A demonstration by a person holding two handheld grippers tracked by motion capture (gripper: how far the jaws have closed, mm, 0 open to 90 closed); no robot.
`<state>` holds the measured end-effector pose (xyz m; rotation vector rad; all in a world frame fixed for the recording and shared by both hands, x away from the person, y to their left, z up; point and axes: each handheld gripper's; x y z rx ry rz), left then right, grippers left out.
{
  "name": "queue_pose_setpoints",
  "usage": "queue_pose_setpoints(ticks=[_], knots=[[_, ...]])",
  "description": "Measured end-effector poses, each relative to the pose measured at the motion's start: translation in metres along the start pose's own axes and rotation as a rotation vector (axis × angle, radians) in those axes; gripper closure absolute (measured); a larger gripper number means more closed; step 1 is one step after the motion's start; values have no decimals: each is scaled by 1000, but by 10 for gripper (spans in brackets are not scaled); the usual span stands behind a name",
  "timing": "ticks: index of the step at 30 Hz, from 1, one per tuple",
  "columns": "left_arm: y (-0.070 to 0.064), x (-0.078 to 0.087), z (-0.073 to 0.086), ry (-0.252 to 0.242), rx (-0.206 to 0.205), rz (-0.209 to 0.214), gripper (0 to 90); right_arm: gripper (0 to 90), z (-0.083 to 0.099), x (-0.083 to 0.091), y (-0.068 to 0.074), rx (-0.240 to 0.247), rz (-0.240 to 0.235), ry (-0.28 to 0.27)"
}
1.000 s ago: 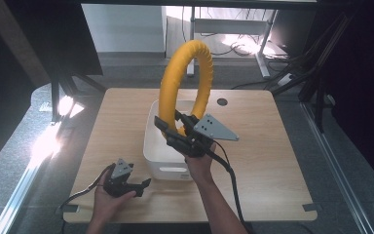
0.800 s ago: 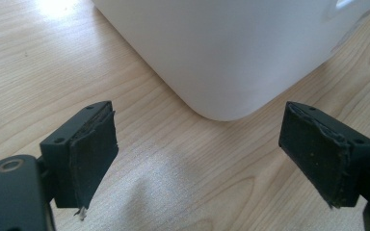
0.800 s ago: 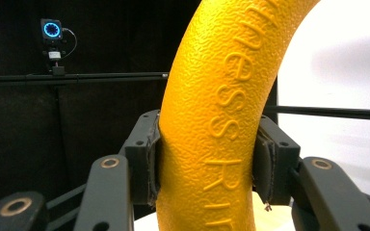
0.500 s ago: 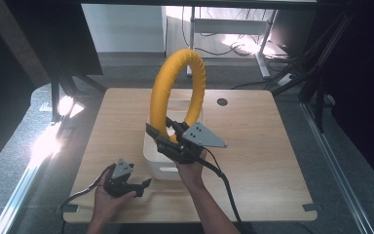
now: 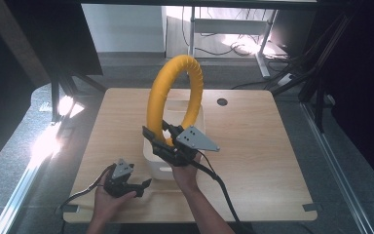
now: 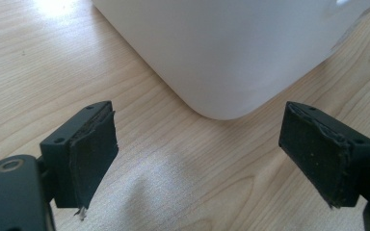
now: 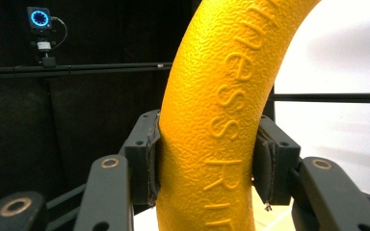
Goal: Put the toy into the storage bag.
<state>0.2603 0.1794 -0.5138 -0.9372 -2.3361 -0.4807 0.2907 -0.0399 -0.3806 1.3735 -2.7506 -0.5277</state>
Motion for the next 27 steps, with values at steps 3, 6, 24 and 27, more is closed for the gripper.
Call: queue_pose_setpoints(ticks=[3, 6, 24, 27], knots=[[0, 0, 0, 1, -1, 0, 134, 513, 2, -1, -2, -7, 6, 1], [0, 0, 0, 2, -1, 1, 133, 513, 6, -4, -5, -21, 14, -4], [0, -1, 0, 0, 1, 2, 134, 513, 21, -9, -12, -61, 53, -6], [0, -1, 0, -1, 1, 3, 134, 512, 23, -10, -12, -57, 56, 3]])
Point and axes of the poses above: each handheld gripper's, and its own axes: x roughly backward along the jaws, z roughly out of its underside, y roughly to its left, and after that the axes turned 12 degrees about -x, right-handed
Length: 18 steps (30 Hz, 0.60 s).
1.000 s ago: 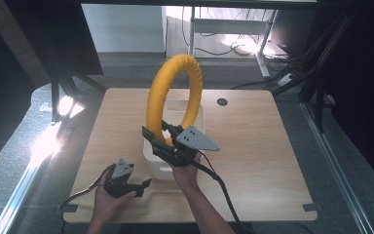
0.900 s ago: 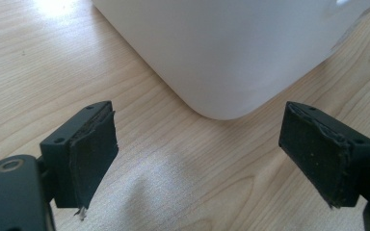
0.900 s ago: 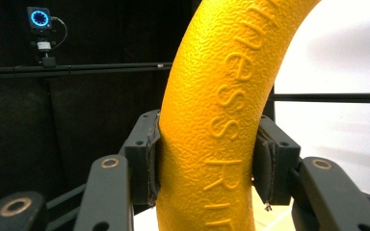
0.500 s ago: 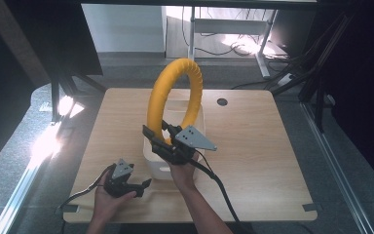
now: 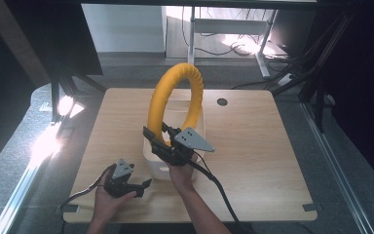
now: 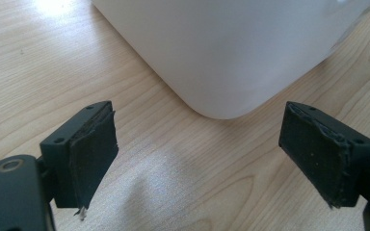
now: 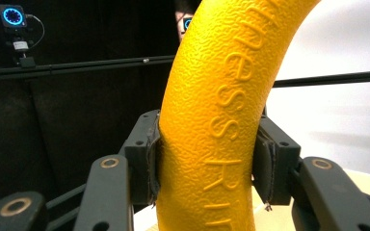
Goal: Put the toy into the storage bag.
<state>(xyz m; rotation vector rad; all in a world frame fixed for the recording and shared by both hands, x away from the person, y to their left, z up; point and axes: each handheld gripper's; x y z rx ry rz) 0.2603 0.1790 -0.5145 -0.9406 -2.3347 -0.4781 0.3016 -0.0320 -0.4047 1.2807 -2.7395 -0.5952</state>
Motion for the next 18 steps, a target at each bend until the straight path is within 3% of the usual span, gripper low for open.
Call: queue_pose_setpoints(ticks=[18], knots=[[0, 0, 0, 1, 0, 0, 133, 508, 13, -1, 7, -26, 26, 26]])
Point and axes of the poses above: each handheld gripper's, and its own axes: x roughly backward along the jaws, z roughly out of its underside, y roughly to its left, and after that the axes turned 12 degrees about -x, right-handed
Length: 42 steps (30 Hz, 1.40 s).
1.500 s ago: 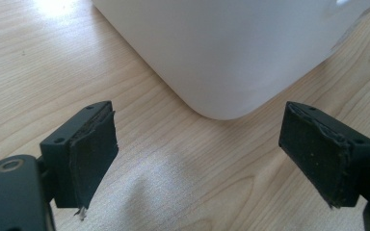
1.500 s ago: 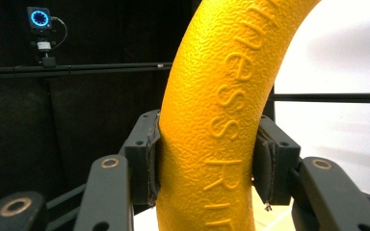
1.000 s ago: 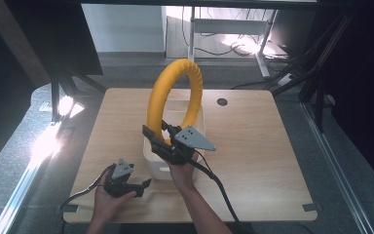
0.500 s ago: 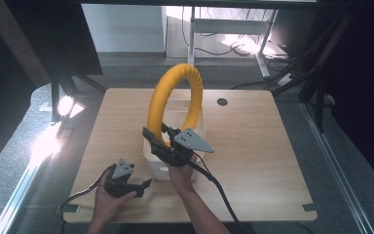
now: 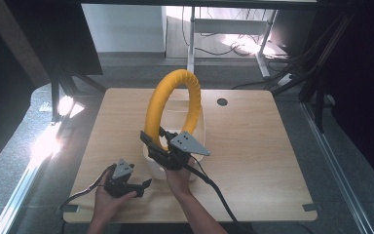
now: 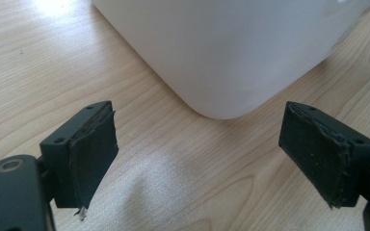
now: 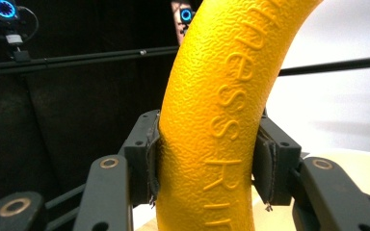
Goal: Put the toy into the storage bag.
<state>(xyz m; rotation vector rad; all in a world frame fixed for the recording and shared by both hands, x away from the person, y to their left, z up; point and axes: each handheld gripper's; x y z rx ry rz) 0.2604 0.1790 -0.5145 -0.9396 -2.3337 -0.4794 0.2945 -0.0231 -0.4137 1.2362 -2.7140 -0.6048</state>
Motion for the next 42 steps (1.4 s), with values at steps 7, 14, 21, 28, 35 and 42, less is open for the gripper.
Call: queue_pose_setpoints(ticks=[7, 14, 21, 28, 35, 42], knots=[[0, 0, 0, 1, 0, 0, 134, 505, 6, -1, 1, -18, 38, 28], [0, -1, 0, 2, -1, -1, 134, 496, 9, -3, 1, -19, 69, 64], [-1, -1, 0, 1, 0, 1, 133, 475, 10, -4, 1, -14, 107, 108], [-1, -2, 0, 4, -1, 3, 133, 406, 6, 0, 1, 10, 137, 111], [-1, -3, 0, 7, -1, 5, 133, 329, 0, 2, -1, 1, 152, 114], [0, -3, 0, 10, 3, 3, 133, 282, -3, 7, -3, 2, 157, 112]])
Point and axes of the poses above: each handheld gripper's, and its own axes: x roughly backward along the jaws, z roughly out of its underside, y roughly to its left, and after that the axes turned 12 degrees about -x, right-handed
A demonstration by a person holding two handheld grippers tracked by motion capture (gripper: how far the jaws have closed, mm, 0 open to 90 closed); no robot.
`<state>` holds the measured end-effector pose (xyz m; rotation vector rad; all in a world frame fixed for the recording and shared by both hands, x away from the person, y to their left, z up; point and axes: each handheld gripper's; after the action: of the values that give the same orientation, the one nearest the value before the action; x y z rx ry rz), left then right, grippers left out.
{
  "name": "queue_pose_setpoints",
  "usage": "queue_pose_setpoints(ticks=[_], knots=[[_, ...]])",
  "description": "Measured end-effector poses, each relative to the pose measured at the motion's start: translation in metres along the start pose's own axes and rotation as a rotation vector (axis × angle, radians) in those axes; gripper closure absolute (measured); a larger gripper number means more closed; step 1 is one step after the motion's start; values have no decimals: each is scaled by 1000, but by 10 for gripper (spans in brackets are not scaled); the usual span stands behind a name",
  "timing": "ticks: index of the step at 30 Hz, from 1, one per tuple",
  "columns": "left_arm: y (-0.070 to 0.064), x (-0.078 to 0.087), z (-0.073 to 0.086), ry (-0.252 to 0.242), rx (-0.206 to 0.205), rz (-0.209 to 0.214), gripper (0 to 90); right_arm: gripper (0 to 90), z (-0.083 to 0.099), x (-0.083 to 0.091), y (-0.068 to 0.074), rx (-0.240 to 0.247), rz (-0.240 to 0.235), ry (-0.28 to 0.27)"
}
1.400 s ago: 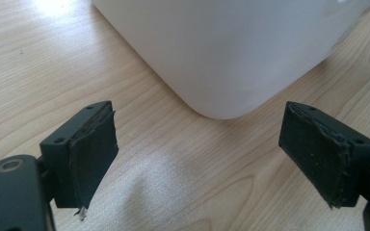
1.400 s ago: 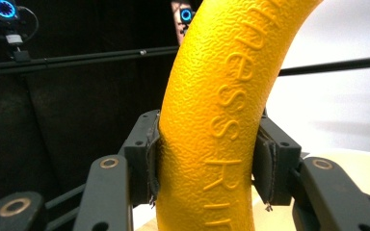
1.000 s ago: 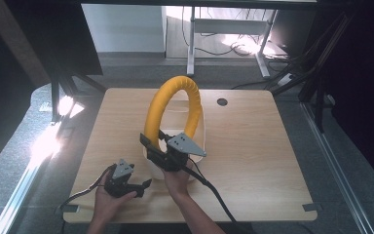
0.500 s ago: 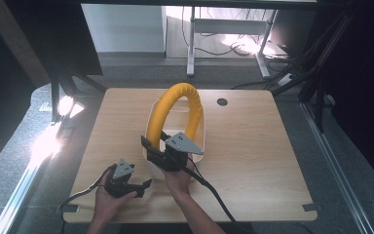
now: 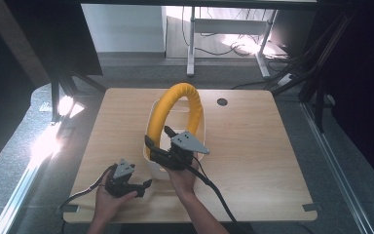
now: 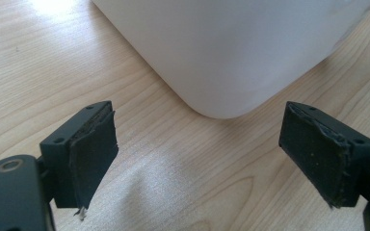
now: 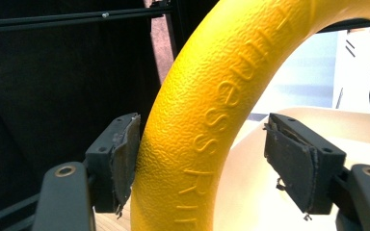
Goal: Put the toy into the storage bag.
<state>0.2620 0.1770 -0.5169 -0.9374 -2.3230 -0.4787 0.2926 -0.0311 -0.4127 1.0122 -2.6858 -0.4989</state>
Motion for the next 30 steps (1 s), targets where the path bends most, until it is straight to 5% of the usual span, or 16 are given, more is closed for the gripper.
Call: queue_pose_setpoints(ticks=[10, 30], knots=[[2, 2, 2, 7, 3, -15, 132, 248, -11, 16, -10, -11, -16, -16], [2, 5, 2, 0, 7, -20, 132, 259, -29, 73, -62, 9, -10, -56]])
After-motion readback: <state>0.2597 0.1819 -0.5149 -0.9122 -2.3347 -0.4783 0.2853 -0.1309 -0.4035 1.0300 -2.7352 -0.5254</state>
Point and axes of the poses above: each handheld gripper's, and its own axes: x roughly backward along the jaws, z roughly out of its underside, y roughly to its left, and after that the axes turned 12 degrees about -x, right-handed
